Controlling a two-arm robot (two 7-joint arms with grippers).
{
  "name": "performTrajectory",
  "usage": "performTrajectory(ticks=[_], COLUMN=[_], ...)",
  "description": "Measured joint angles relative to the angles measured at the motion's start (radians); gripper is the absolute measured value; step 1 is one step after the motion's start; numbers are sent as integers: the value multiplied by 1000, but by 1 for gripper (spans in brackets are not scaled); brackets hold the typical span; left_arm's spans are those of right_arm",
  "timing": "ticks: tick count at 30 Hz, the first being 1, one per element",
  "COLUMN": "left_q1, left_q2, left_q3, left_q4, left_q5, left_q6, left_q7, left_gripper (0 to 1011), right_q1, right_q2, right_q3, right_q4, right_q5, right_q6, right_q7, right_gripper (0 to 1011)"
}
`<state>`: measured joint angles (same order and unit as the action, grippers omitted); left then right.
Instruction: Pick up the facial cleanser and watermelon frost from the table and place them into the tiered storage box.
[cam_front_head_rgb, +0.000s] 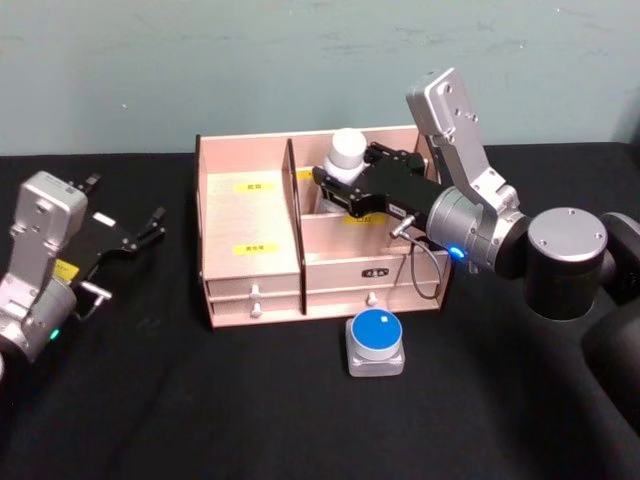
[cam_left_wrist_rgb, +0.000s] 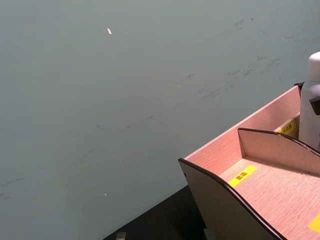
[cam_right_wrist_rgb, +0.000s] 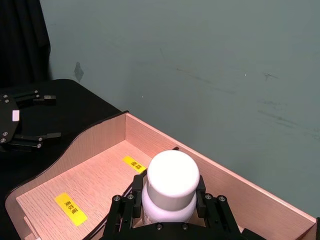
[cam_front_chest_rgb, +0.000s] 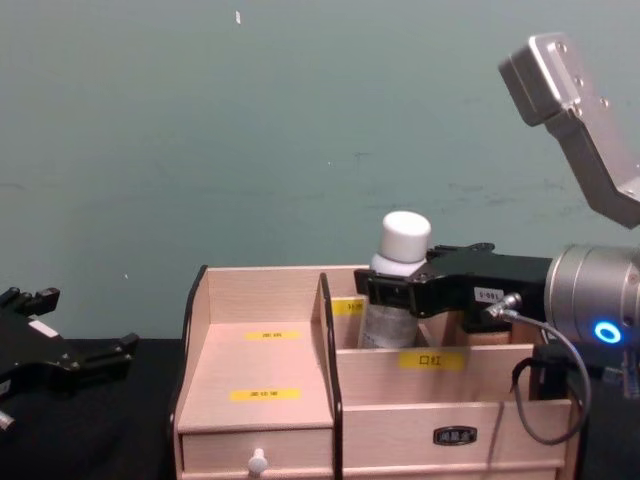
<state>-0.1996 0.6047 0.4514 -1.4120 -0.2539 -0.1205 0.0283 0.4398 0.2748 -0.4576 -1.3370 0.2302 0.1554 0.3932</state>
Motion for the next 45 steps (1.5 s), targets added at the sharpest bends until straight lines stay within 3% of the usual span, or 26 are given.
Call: performTrajectory(ticks=[8,21,28,35,42,45], left_q1=[0,0,0,0,0,0], left_q2=[0,0,0,0,0,0], left_q3=[0,0,0,0,0,0], left_q4=[0,0,0,0,0,0], left_q5=[0,0,0,0,0,0], left_q6=[0,0,0,0,0,0], left_q7=[0,0,0,0,0,0], left_gripper=[1001,1001,1001,1001,1001,1001], right_q1=[0,-2,-12,-51,-173,-249], right_q2=[0,0,12,56,151,196], right_q3=[0,5,17,38,82,110], right_q4=[-1,-5,-46,-166,-387,-489], right_q5=[1,2,0,3,33,45], right_q6=[1,1,8,51,116,143], right_q7=[0,0,-7,-6,-8,-22], right_gripper=[630,1002,1003,1002,1002,1003])
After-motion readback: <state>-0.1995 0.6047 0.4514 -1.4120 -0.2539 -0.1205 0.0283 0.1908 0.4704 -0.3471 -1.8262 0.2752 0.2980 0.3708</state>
